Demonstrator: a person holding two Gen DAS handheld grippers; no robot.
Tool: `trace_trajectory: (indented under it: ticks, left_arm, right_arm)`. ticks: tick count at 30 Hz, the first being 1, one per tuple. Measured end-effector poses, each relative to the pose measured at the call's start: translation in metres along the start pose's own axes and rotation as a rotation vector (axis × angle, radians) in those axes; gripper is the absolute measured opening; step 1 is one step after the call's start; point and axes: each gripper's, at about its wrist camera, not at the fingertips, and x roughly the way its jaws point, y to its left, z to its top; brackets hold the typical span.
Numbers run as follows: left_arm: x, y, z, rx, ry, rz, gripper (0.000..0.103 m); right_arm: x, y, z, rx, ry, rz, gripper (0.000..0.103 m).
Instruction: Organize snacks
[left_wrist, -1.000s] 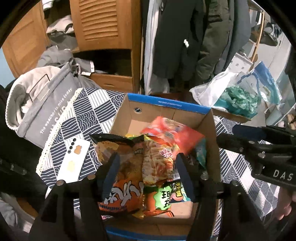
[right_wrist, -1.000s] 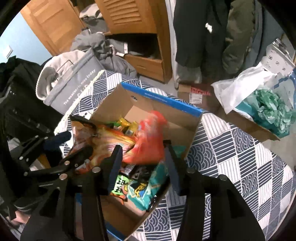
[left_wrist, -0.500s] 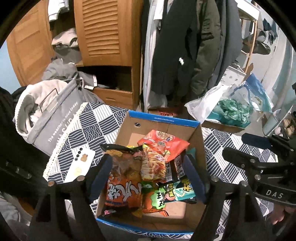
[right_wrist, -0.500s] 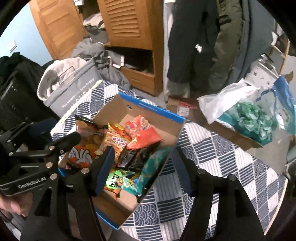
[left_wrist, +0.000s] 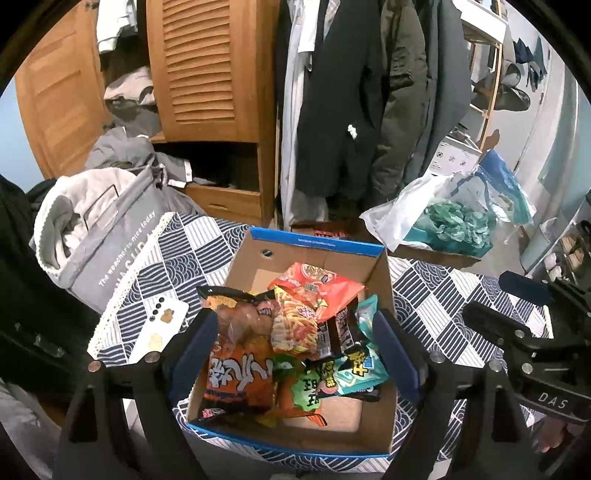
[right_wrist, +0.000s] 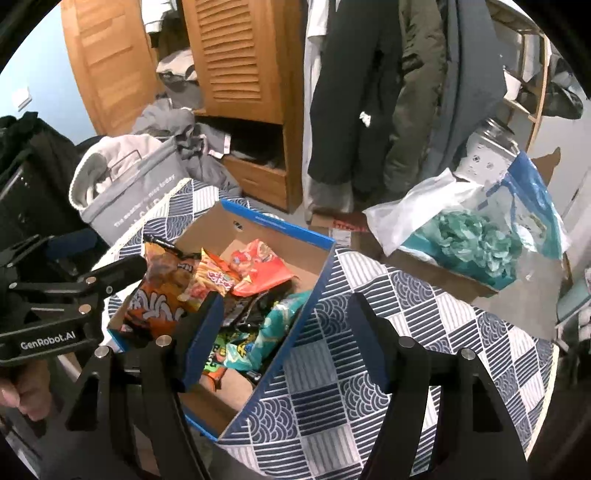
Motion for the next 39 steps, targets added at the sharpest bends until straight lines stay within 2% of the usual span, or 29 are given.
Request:
trace_trajectory:
  ticks: [9,39]
  left_arm:
    - [0.000,-0.009,-0.001,0.004,-0.009,-0.011,0.087]
    - [-0.004,-0.018,-0.001,0.042,-0.028,0.023,0.087]
  right_arm:
    - [0.001,-0.002,-0.011,-0.023,-0.011,-0.045,0.069]
    - [-0.002,-0.014,-0.015,0.012,-0.015,-0.049,0.069]
